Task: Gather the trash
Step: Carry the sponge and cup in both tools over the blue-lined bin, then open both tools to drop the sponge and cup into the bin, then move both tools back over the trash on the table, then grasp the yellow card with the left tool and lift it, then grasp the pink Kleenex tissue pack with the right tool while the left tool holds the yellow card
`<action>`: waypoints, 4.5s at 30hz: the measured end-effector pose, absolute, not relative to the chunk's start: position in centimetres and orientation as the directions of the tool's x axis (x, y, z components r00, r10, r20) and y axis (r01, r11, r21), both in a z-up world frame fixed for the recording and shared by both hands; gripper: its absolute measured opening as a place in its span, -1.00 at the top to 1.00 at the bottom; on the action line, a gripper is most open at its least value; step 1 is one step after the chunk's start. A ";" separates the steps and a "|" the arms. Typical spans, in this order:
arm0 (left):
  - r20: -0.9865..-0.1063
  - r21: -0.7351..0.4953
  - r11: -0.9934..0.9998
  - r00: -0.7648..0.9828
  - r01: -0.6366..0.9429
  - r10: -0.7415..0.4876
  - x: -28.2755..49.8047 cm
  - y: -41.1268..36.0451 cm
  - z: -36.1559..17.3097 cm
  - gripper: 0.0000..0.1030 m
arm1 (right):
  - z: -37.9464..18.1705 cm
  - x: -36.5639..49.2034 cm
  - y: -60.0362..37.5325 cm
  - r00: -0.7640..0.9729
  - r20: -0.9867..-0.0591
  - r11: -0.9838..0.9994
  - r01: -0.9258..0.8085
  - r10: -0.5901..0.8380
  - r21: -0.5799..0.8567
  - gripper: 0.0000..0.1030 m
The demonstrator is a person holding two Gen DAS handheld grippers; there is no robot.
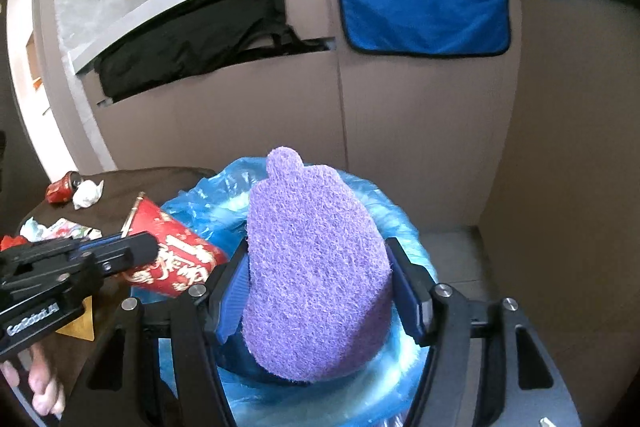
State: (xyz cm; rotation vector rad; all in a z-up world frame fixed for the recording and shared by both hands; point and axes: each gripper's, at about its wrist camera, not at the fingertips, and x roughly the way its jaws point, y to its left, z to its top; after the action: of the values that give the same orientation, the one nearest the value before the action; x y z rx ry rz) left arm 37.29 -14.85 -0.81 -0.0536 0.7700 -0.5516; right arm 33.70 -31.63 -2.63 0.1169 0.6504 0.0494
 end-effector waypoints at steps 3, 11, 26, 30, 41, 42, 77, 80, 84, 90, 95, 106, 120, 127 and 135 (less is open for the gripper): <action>-0.656 -0.261 0.846 0.558 0.465 -0.509 37.8 -14.5 -1.4 0.66 | -3.3 34.2 -31.7 0.785 -0.613 0.992 -0.010 0.087 0.128 -0.18; -0.636 -0.273 0.842 0.569 0.465 -0.521 37.7 -13.7 -1.2 0.30 | -3.7 34.4 -32.2 0.796 -0.599 0.987 0.010 0.088 0.159 -0.18; -0.631 -0.148 0.959 0.723 0.244 -0.281 31.7 0.6 2.6 0.28 | -1.6 31.8 -25.6 0.778 -0.590 0.973 -0.125 0.216 0.193 -0.18; -0.631 -0.122 0.982 0.752 0.147 -0.191 29.5 6.2 2.4 0.27 | -1.5 31.6 -20.1 0.742 -0.607 0.958 -0.236 0.286 0.162 -0.18; -0.612 -0.064 0.996 0.786 0.057 -0.084 25.6 15.6 0.7 0.26 | -1.6 34.0 -8.6 0.615 -0.656 0.873 -0.465 0.437 0.146 -0.17; -0.609 -0.062 0.997 0.789 0.054 -0.080 25.5 15.9 0.7 0.26 | -1.7 34.6 -8.0 0.604 -0.662 0.868 -0.473 0.443 0.149 -0.17; -0.733 -0.335 0.920 0.558 0.202 -0.389 24.2 13.4 -2.0 0.24 | -4.3 30.0 -7.0 0.514 -0.770 0.833 -0.552 0.378 0.040 -0.14; -0.745 -0.383 0.903 0.514 0.194 -0.426 24.5 12.8 -3.3 0.24 | -4.1 29.6 -7.6 0.545 -0.758 0.844 -0.536 0.359 0.014 -0.14; -0.751 -0.427 0.891 0.489 0.152 -0.444 25.2 12.5 -4.6 0.24 | -4.0 29.3 -8.4 0.569 -0.747 0.854 -0.520 0.344 -0.003 -0.14; -0.753 -0.452 0.882 0.475 0.129 -0.456 25.7 11.4 -5.5 0.83 | -4.3 29.4 -9.1 0.586 -0.738 0.868 -0.497 0.336 0.000 -0.14; -0.713 -0.353 0.922 0.591 0.161 -0.376 25.2 11.0 -2.8 0.97 | -4.1 29.7 -9.4 0.604 -0.726 0.876 -0.483 0.330 -0.004 -0.14; -0.633 -0.112 0.994 0.770 0.015 -0.083 25.1 16.8 3.4 0.97 | -1.2 32.4 -5.5 0.601 -0.683 0.815 -0.579 0.416 -0.013 -0.16; -0.607 -0.118 0.992 0.794 -0.054 -0.029 26.4 21.0 3.1 0.97 | -3.1 45.3 -3.2 0.471 -0.768 0.834 -0.532 0.434 0.145 -0.14; -0.608 -0.130 0.989 0.794 -0.064 -0.029 26.6 21.1 2.7 0.97 | -4.2 42.4 -4.7 0.367 -0.754 0.769 -0.576 0.545 0.276 -0.16; -0.611 -0.138 0.988 0.791 -0.073 -0.027 26.2 21.7 2.9 0.97 | -3.0 38.6 -1.4 0.379 -0.771 0.691 -0.715 0.512 0.107 -0.18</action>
State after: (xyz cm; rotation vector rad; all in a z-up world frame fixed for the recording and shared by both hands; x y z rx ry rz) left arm 26.21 21.67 2.89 -0.1573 0.6588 0.0248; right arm 38.56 -1.37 -3.04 -0.2615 0.8807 0.7949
